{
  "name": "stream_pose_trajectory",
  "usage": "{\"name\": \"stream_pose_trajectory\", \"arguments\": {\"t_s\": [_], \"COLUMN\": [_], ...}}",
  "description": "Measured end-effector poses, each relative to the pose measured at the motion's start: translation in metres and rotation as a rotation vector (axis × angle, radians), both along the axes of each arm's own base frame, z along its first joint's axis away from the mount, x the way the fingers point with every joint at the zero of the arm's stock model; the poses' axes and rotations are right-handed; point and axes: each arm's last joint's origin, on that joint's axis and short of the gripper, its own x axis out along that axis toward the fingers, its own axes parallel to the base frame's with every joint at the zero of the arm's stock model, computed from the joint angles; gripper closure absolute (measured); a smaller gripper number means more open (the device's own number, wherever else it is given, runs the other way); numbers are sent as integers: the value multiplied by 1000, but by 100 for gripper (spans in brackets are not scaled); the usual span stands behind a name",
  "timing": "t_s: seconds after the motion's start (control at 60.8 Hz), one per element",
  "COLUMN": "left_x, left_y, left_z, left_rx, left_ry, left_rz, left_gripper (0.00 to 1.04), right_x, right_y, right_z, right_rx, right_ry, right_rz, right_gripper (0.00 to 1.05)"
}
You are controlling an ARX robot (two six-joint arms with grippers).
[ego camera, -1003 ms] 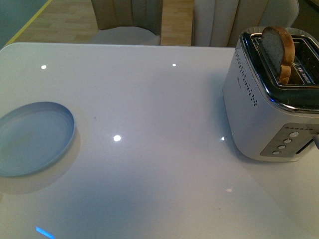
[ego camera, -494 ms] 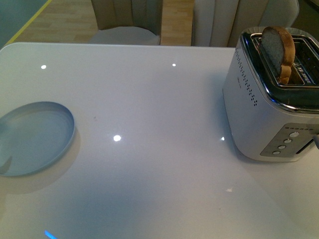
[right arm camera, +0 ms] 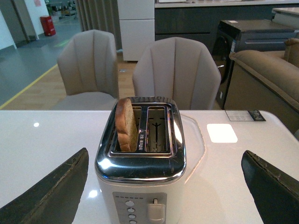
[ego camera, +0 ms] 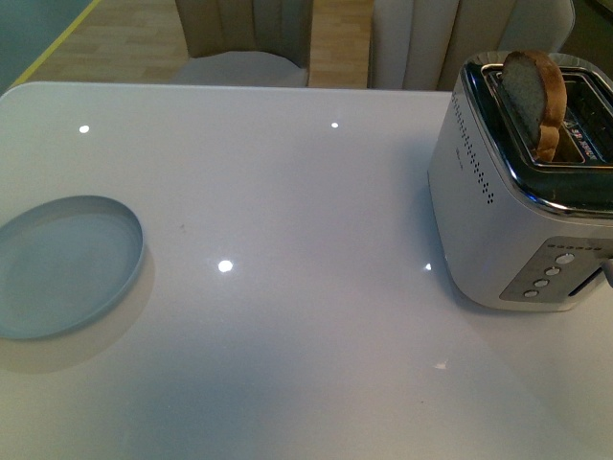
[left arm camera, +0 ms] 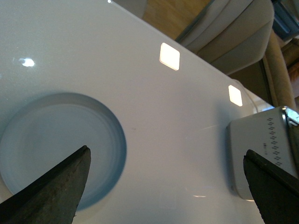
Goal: Left arm holds plate, right arm toasts bread
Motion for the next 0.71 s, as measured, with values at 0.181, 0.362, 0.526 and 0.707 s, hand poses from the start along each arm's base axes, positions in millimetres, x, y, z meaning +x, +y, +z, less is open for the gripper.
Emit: {"name": "stream_pose_trajectory", "arguments": {"t_s": [0.181, 0.362, 0.526, 0.707], "left_x": [-44, -72, -88, -101], "left_y": [-37, -58, -71, -78], "left_z": [30, 17, 5, -2], "left_rx": [431, 555, 564, 567], "left_ry": [-457, -563, -562, -562], "left_rz": [199, 240, 233, 230], "left_gripper": [30, 66, 102, 102], "right_x": [0, 0, 0, 0], "right_y": [0, 0, 0, 0], "right_z": [0, 0, 0, 0], "right_rx": [0, 0, 0, 0], "right_ry": [0, 0, 0, 0], "right_rz": [0, 0, -1, -1], "right_gripper": [9, 9, 9, 9]}}
